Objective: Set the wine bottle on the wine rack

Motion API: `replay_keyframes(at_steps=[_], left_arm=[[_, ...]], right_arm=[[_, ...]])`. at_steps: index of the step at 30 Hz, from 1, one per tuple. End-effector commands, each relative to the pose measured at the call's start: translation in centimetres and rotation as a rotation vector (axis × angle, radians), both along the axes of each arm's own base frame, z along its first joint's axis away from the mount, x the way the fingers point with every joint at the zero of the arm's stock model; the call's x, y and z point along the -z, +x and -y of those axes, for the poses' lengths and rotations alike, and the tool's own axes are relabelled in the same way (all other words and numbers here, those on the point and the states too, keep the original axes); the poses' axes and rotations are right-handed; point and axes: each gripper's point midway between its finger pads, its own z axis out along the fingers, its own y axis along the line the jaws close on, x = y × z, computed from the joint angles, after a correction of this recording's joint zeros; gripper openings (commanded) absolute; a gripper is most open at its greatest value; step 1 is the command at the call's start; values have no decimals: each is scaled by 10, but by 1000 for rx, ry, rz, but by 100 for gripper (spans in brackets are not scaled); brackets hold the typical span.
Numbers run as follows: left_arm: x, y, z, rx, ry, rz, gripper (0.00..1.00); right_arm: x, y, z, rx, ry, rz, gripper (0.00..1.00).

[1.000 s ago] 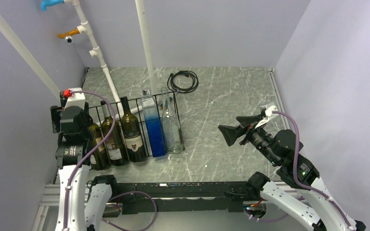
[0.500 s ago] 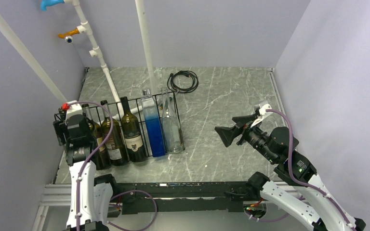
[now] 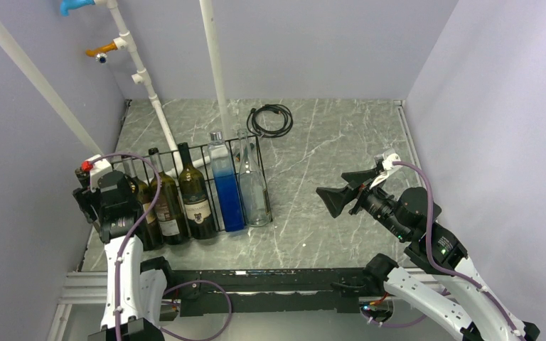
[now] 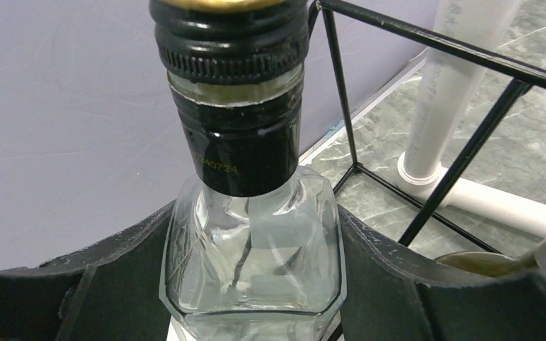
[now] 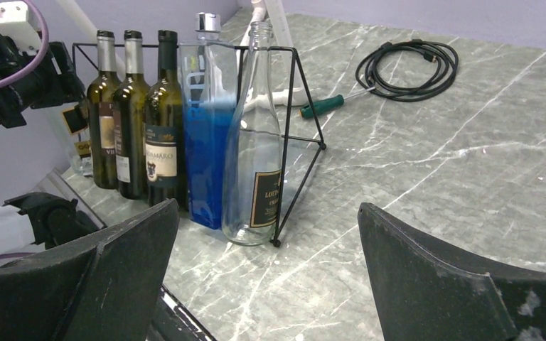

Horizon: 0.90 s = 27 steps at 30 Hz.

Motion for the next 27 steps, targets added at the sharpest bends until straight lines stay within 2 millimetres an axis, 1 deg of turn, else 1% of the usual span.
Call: replay_keyframes(at_steps=[1,4,8,11,12,19,21,27], left_arm=[[-20,6,-6,-36,28,78,3],[-17,9,-6,-38,14,75,16],[-14,10,-6,-55,-2,81,40],[-13,12,-5,-50,-18,76,54],[-12,13,-4,-47,-23,70,60],[-14,14,-1,-45,-30,81,87],[-16,16,1,-35,-29,86,99],[-26,17,7,-17,-24,98,99]], right_arm=[[-14,-1,-4,-14,48,29,100],[-14,-1,-3,-10,53,29,100],[-14,0,-2,-3,59,28,100],[-12,0,-5,-10,58,22,100],[-11,1,-5,-11,56,19,100],[-14,2,-4,-1,51,19,100],[-15,2,-3,4,48,19,100],[-19,3,2,23,45,21,100]])
